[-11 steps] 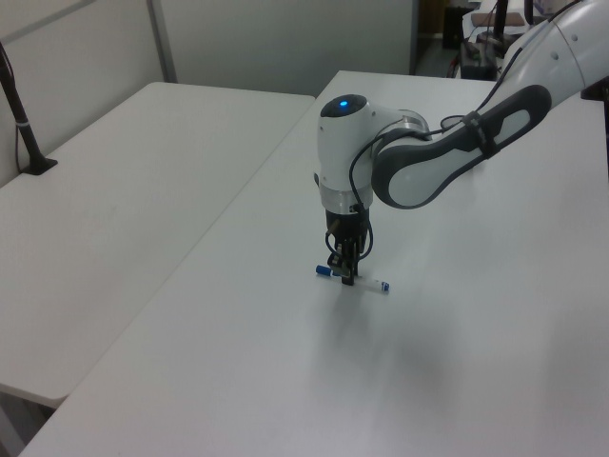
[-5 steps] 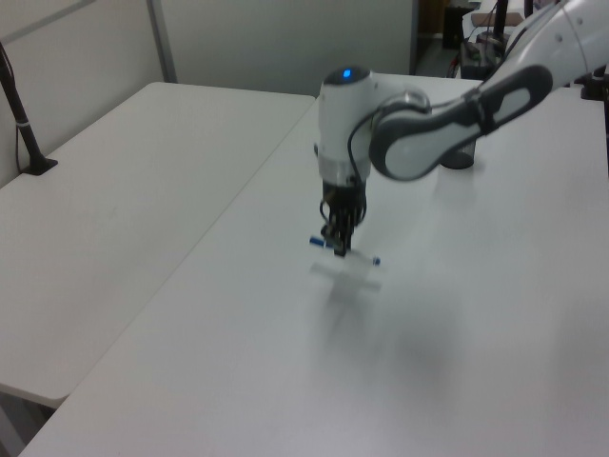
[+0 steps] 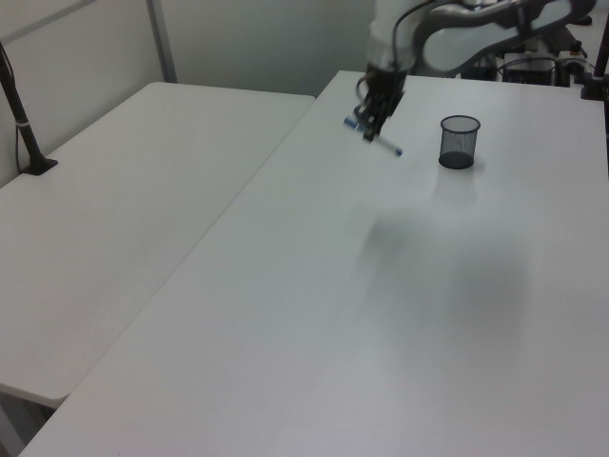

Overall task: Insert the marker
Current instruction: 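Lift the marker and carry it over the black mesh cup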

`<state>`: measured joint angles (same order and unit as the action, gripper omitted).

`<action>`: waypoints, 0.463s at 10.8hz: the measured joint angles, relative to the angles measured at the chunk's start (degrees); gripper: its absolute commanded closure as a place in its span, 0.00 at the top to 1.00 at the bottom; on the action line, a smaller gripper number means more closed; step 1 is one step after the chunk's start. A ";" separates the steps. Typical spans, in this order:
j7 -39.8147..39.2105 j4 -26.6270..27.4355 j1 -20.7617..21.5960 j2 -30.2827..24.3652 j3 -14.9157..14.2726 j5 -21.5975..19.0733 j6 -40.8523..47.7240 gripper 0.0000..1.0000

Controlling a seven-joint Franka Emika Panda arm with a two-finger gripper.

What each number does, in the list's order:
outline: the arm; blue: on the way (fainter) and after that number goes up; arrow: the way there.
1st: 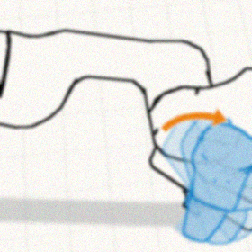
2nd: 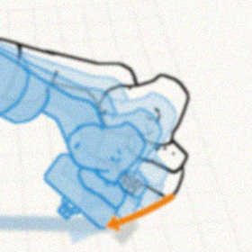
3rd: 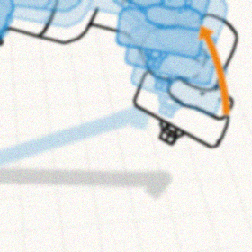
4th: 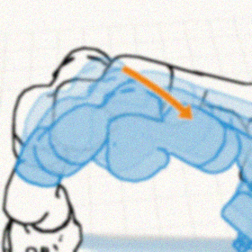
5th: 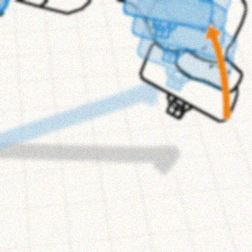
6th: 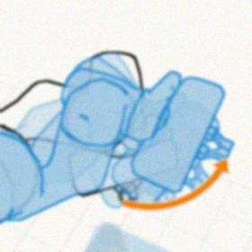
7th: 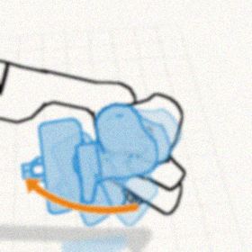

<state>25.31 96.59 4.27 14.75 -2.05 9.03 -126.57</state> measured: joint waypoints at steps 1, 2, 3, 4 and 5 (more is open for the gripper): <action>0.00 5.26 -3.55 -4.03 -0.03 2.00 -3.41 0.00; -0.01 9.73 -7.01 -7.18 -0.06 3.81 -6.40 0.00; -0.01 13.62 -10.53 -9.46 -0.08 5.32 -10.11 0.00; -0.01 16.61 -13.88 -10.74 -0.09 6.52 -14.13 0.00; -0.01 19.11 -17.24 -11.44 -0.10 7.99 -18.18 0.00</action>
<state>25.31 115.70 -12.97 3.31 -2.15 17.02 -144.75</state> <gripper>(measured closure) 0.837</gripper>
